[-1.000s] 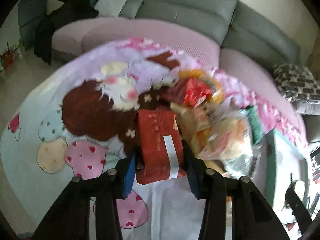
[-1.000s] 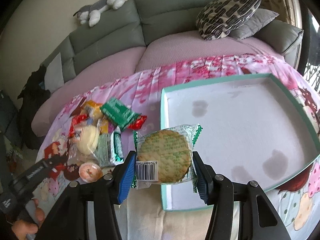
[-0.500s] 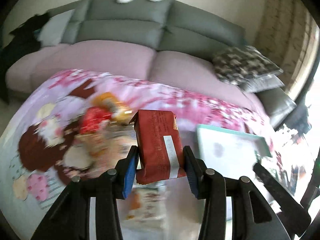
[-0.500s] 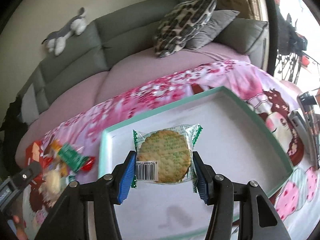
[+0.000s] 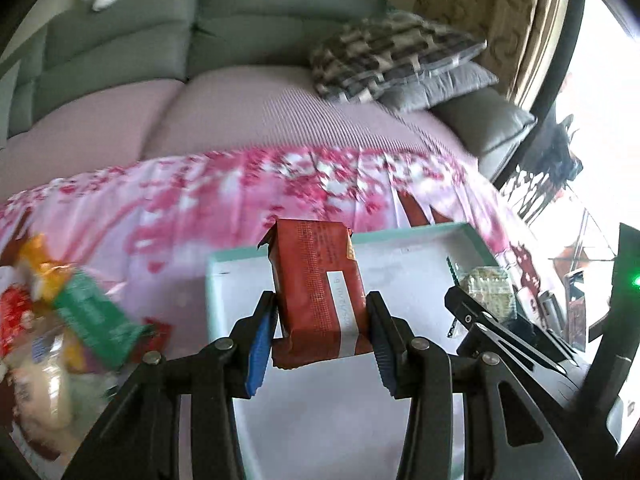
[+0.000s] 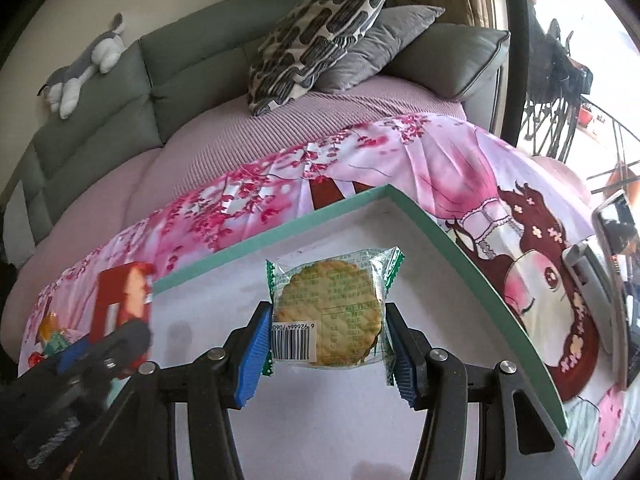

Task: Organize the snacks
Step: 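Carry both snacks over the tray and open both grippers to drop them, then move both grippers back toward the snack pile, then grasp the white printed pastry packet with the right gripper while the left gripper grasps the pudding cup, then lift and carry the pastry packet and pudding cup over the tray with both grippers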

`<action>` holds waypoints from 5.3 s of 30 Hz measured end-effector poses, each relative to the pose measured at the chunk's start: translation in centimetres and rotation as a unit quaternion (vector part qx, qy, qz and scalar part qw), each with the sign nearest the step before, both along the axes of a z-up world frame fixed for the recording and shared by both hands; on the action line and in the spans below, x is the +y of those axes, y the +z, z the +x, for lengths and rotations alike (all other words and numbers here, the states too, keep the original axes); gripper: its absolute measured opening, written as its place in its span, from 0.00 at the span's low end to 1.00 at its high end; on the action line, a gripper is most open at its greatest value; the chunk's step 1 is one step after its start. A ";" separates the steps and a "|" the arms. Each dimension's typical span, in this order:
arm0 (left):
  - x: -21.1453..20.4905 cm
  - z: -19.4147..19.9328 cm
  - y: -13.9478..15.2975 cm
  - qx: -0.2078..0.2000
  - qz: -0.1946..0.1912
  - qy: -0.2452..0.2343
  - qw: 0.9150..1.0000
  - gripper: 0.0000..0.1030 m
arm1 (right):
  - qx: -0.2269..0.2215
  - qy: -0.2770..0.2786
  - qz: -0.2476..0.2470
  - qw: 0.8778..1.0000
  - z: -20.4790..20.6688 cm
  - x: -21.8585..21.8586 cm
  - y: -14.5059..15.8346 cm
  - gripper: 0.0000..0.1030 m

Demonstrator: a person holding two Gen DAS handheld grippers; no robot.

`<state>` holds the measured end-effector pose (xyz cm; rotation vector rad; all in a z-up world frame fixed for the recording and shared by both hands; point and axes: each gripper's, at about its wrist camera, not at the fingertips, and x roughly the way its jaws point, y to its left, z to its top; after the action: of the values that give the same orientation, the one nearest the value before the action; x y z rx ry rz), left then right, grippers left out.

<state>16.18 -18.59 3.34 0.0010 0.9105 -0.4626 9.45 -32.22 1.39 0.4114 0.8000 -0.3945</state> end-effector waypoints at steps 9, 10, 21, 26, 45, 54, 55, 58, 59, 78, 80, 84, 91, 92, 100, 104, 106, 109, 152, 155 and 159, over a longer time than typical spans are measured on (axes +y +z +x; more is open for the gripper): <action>-2.9 1.7 -1.7 0.011 0.022 -0.001 1.000 0.46 | 0.015 -0.014 0.017 1.000 -0.4 -1.0 -1.5 0.59; -2.7 1.6 -1.5 0.011 0.022 0.001 1.000 0.51 | 0.018 -0.013 0.018 1.000 -0.4 -1.1 -1.5 0.59; 1.1 -0.6 0.7 0.001 0.039 0.069 0.997 0.86 | 0.060 0.026 -0.018 0.998 -1.7 1.1 0.1 0.83; 4.1 -1.5 1.0 -0.019 0.068 0.119 0.990 0.91 | 0.056 0.039 -0.022 0.997 -2.4 2.5 0.7 0.91; 16.5 -6.9 2.6 -0.067 0.081 0.239 0.965 1.00 | 0.015 0.119 0.009 0.993 -4.2 11.2 2.1 1.00; 22.1 -8.2 2.5 -0.052 0.102 0.288 0.951 1.00 | 0.040 0.188 0.012 0.981 -3.8 17.3 1.3 1.00; 22.6 -8.4 2.4 -0.048 0.101 0.293 0.950 1.00 | 0.042 0.193 0.012 0.980 -3.9 17.9 1.2 1.00; 23.8 -8.8 1.8 -0.034 0.102 0.302 0.947 1.00 | 0.050 0.210 0.010 0.976 -4.2 19.3 0.9 1.00; 24.0 -8.8 1.5 -0.029 0.102 0.303 0.947 1.00 | 0.053 0.214 0.009 0.975 -4.4 19.8 0.7 1.00; 27.3 -9.0 -3.8 0.074 0.058 0.299 0.950 1.00 | 0.056 0.265 -0.017 0.963 -3.9 24.1 -0.1 1.00; 27.6 -8.9 -4.0 0.076 0.055 0.302 0.949 1.00 | 0.057 0.275 -0.022 0.959 -3.6 25.0 -0.2 1.00; 28.6 -8.8 -4.3 0.081 0.051 0.319 0.943 1.00 | 0.063 0.276 -0.062 0.957 -3.3 26.3 -0.5 1.00; 29.6 -8.6 -5.2 0.094 0.048 0.337 0.936 1.00 | 0.037 0.309 -0.070 0.948 -3.4 27.8 0.1 1.00; 29.6 -8.6 -5.2 0.094 0.049 0.337 0.936 1.00 | 0.038 0.316 -0.070 0.945 -3.3 28.2 -0.1 1.00; 29.5 -8.4 -5.3 0.095 0.050 0.336 0.936 1.00 | 0.057 0.336 -0.072 0.937 -2.3 29.7 -1.8 1.00; 29.4 -8.3 -5.5 0.096 0.050 0.332 0.937 1.00 | 0.071 0.323 -0.058 0.942 -1.7 29.1 -2.6 0.97; 29.1 -8.2 -5.5 0.094 0.048 0.327 0.939 1.00 | 0.077 0.311 -0.048 0.946 -1.5 28.5 -2.9 0.96; 28.5 -8.1 -5.4 0.089 0.048 0.313 0.944 1.00 | 0.079 0.306 -0.030 0.948 -1.4 27.9 -3.0 0.92; 23.6 -5.6 -6.4 0.090 0.016 0.187 0.978 0.49 | 0.079 0.301 -0.016 0.950 -2.5 26.1 -2.5 0.55; 24.0 -5.7 -6.3 0.091 0.016 0.196 0.976 0.49 | 0.073 0.301 -0.011 0.951 -2.7 26.0 -2.1 0.53; 24.5 -5.8 -6.3 0.092 0.017 0.208 0.974 0.49 | 0.065 0.305 -0.005 0.950 -3.0 25.7 -1.4 0.53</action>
<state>10.41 5.89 -2.91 -0.2023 1.0695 -0.0558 6.42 -6.47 -0.01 0.1127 1.0056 0.1542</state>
